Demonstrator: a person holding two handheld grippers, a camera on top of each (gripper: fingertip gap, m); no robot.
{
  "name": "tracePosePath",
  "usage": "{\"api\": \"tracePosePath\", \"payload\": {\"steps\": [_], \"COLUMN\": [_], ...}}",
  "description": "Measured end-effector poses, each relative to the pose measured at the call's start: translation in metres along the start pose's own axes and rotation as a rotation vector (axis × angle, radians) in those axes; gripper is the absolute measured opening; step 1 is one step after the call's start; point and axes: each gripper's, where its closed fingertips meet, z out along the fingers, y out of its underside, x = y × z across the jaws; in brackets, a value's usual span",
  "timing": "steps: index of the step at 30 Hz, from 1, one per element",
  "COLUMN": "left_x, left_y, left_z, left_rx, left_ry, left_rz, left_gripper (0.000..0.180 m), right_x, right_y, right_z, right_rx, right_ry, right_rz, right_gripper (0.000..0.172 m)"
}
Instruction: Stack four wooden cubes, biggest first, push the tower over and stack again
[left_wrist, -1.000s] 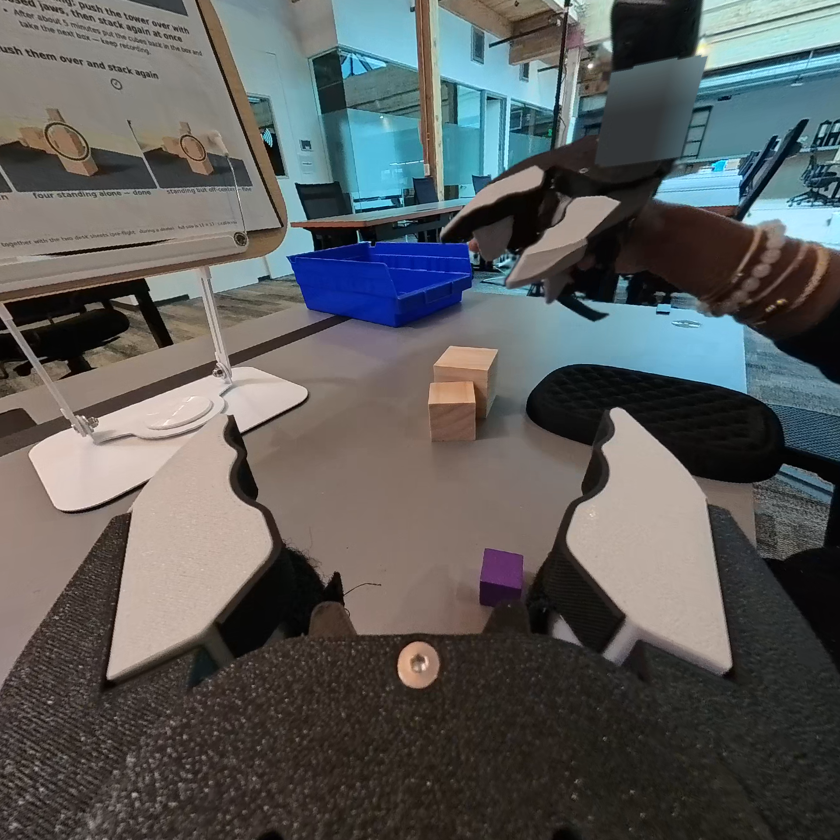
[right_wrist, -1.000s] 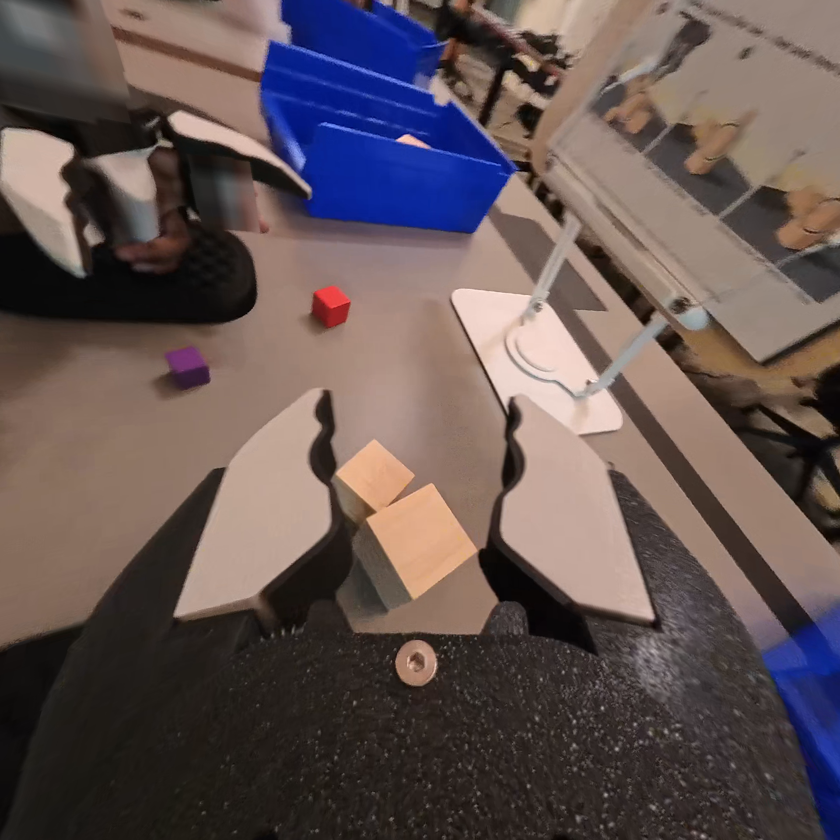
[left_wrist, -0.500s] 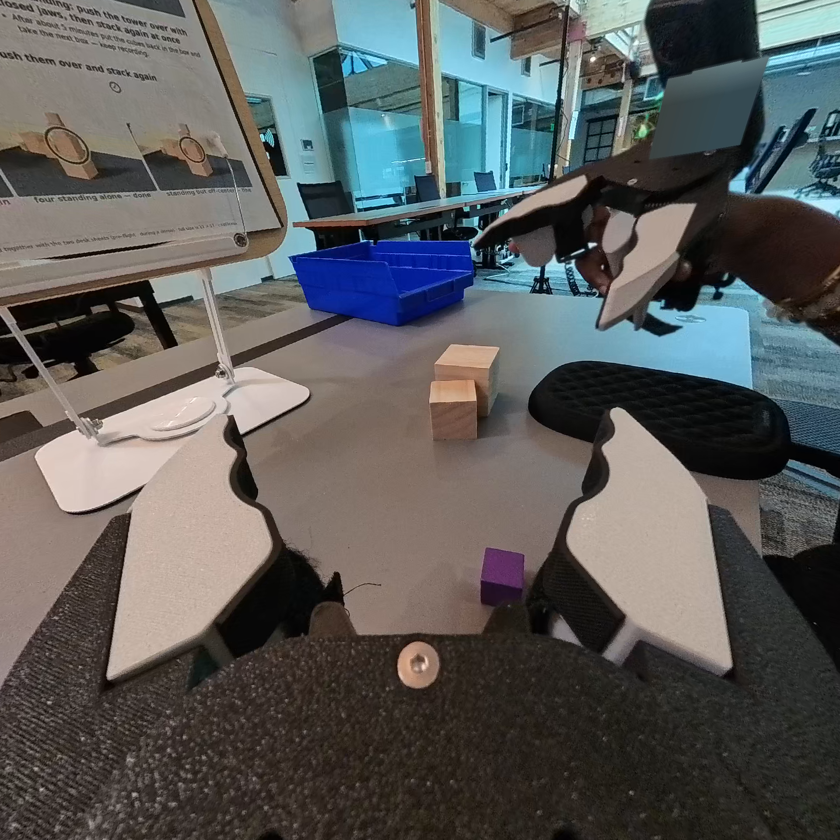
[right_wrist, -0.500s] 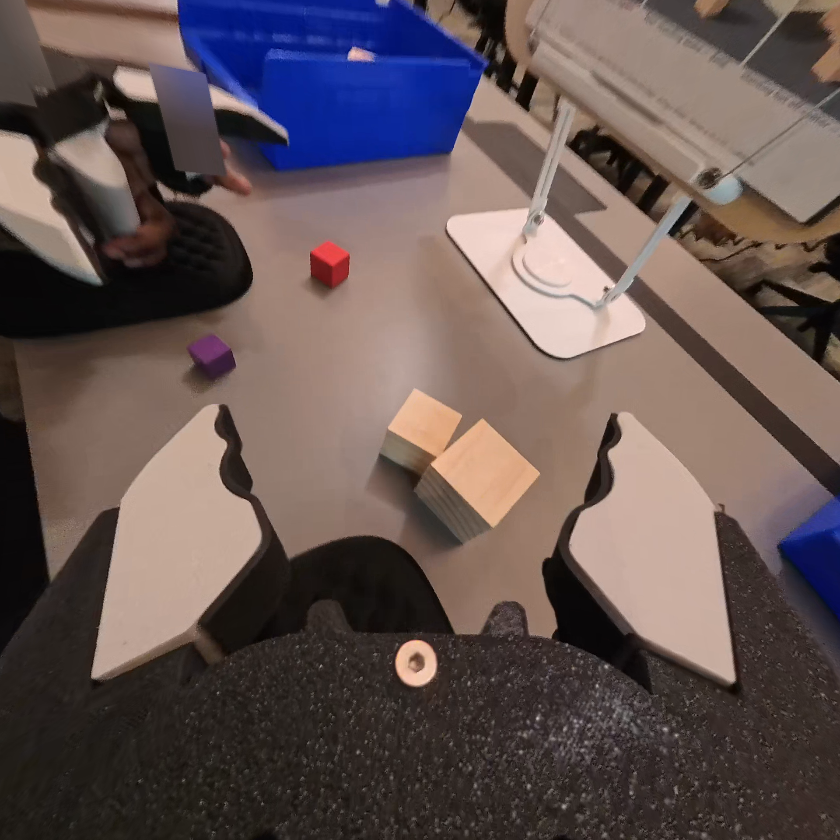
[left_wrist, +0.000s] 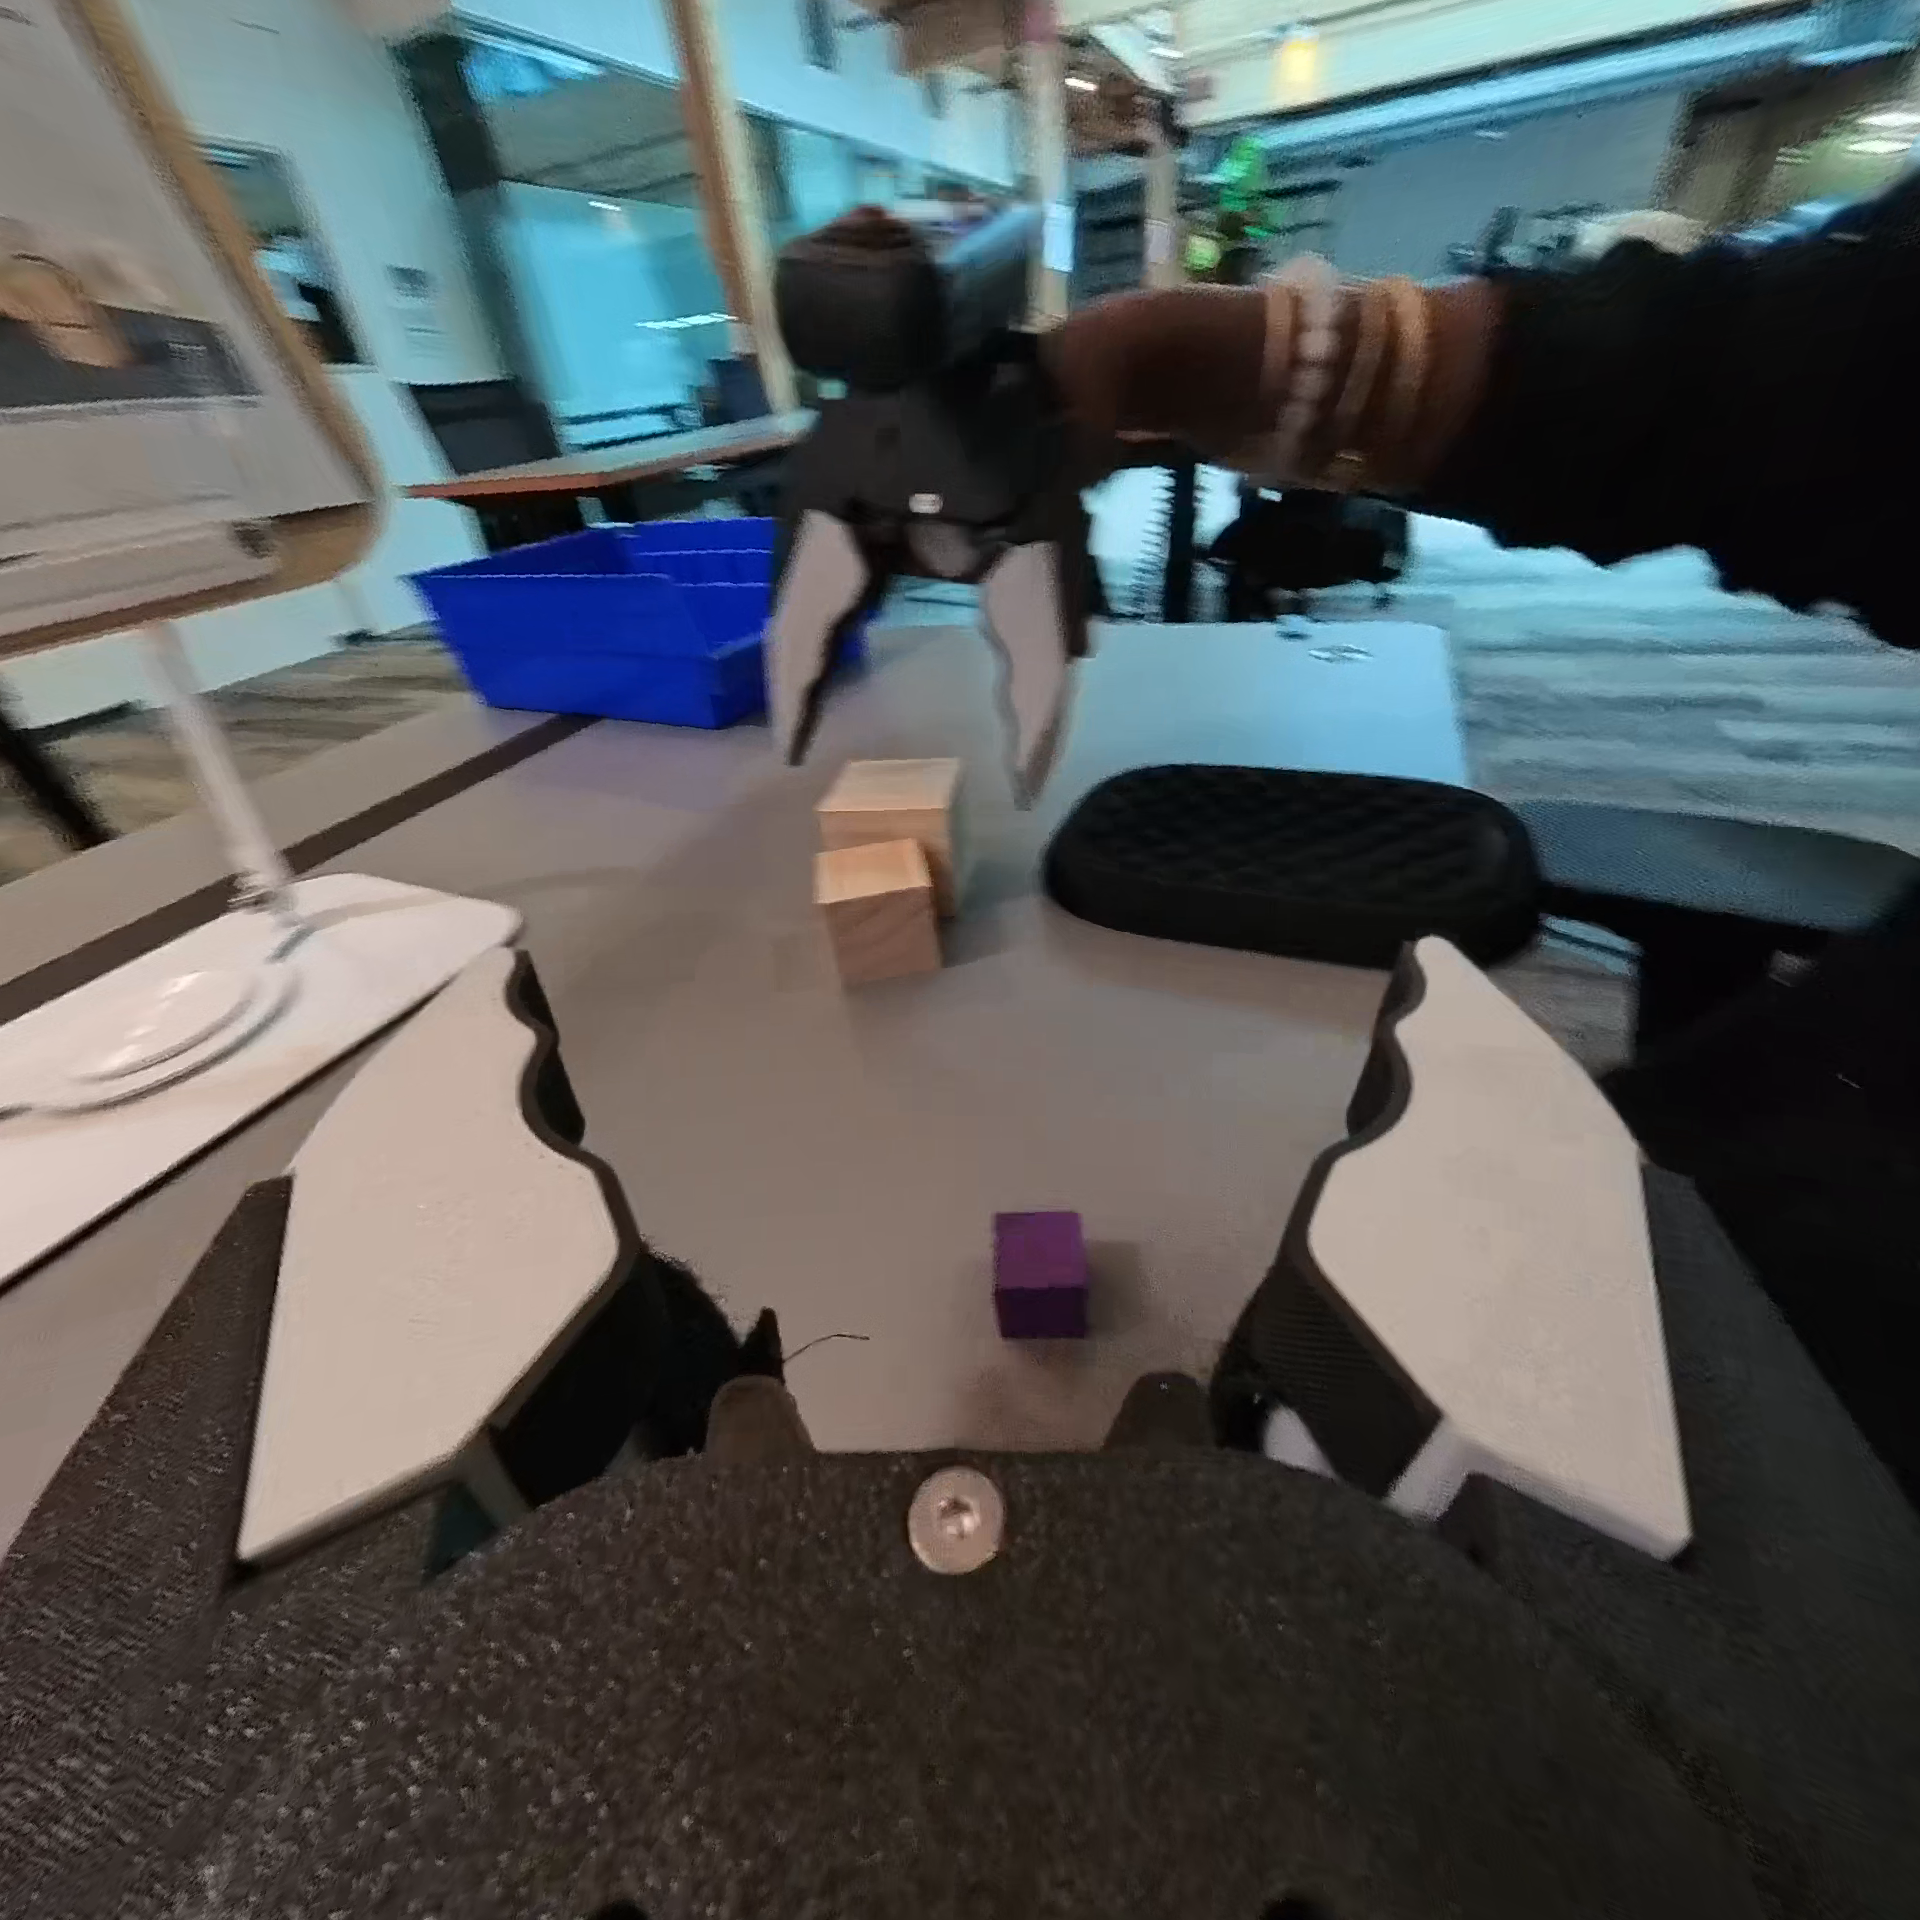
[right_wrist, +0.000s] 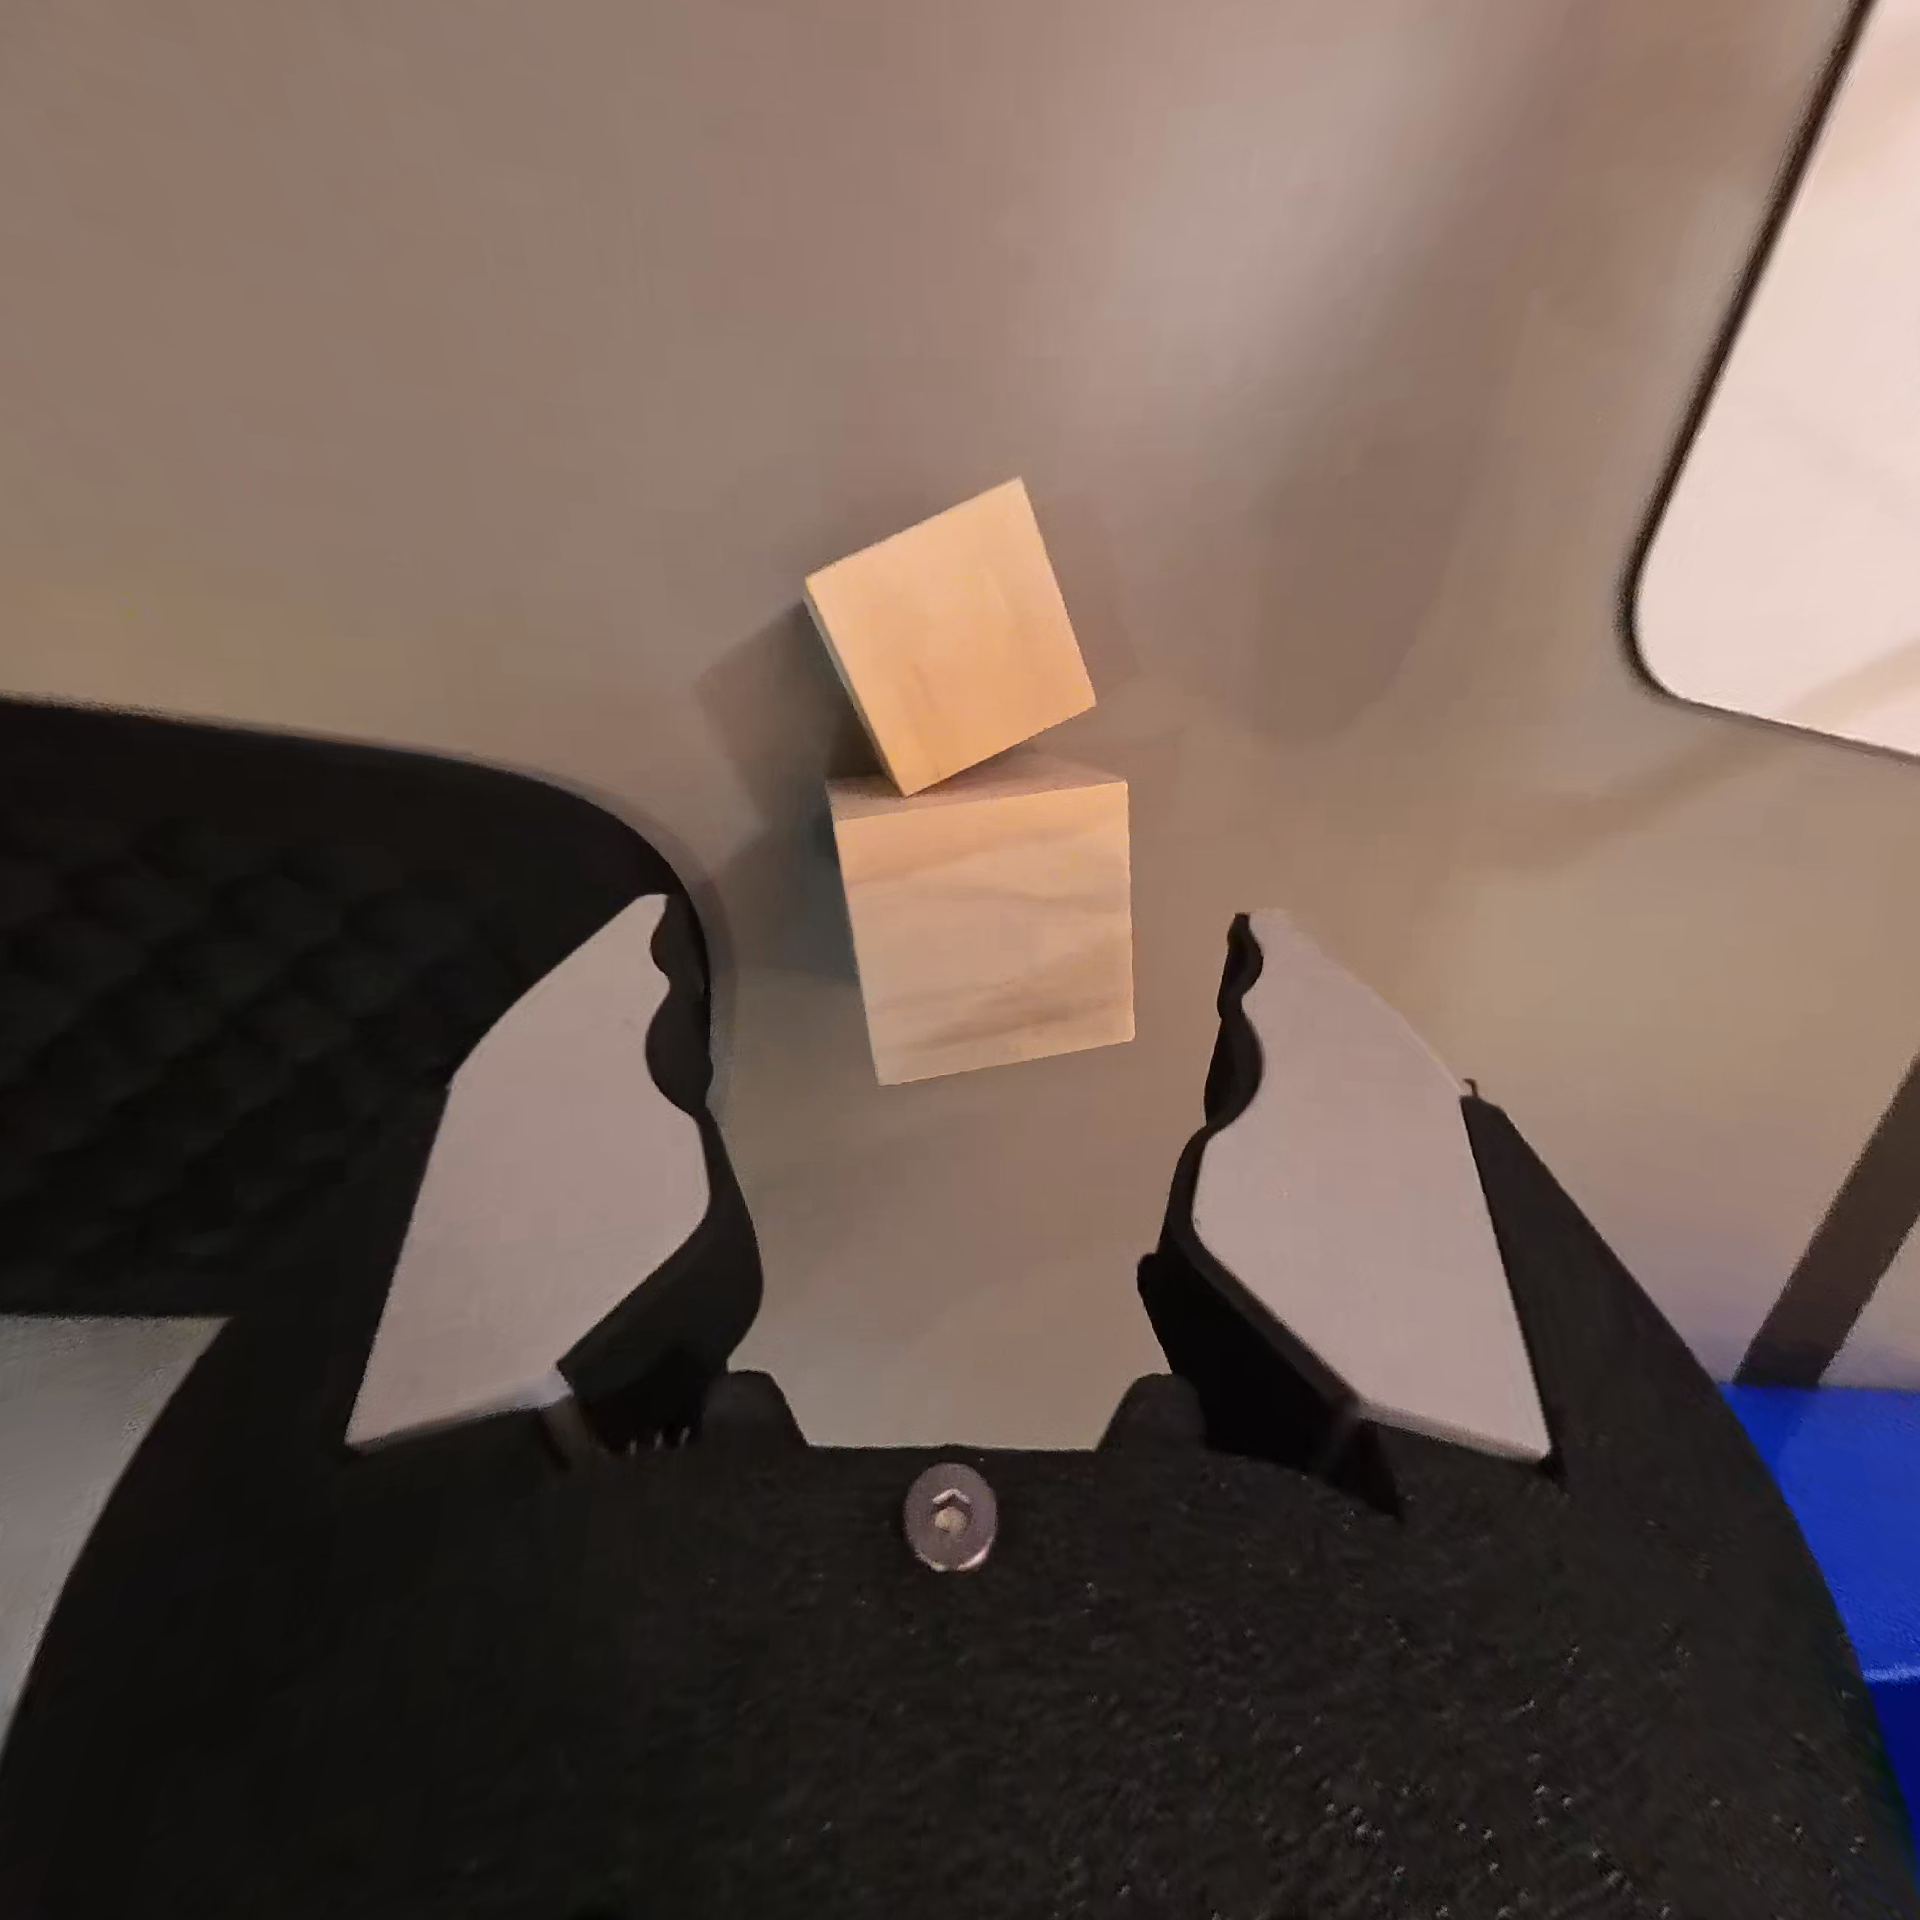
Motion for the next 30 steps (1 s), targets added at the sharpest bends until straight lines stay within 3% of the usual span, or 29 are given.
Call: {"api": "tracePosePath", "payload": {"steps": [4, 7, 15, 23, 30], "left_x": [0.024, 0.031, 0.034, 0.034, 0.032], "left_y": [0.006, 0.006, 0.005, 0.006, 0.008], "left_z": [0.000, -0.003, -0.005, -0.004, -0.001], "left_rx": [-0.050, -0.050, -0.032, -0.040, -0.056], "left_ry": [0.243, 0.339, 0.322, 0.313, 0.303], "left_rz": [-0.039, -0.080, -0.022, -0.013, -0.027], "left_gripper": [0.145, 0.146, 0.144, 0.144, 0.142], "right_x": [0.000, 0.000, 0.002, 0.005, 0.009], "right_y": [0.003, 0.009, 0.006, 0.003, -0.019], "right_z": [0.007, 0.009, 0.015, 0.017, -0.026], "right_rx": [-0.041, -0.069, -0.040, -0.047, -0.098], "right_ry": [-0.031, -0.039, -0.043, -0.079, 0.071], "right_rz": [-0.003, 0.010, 0.010, -0.028, 0.110], "right_gripper": [0.089, 0.082, 0.064, 0.059, 0.059]}}
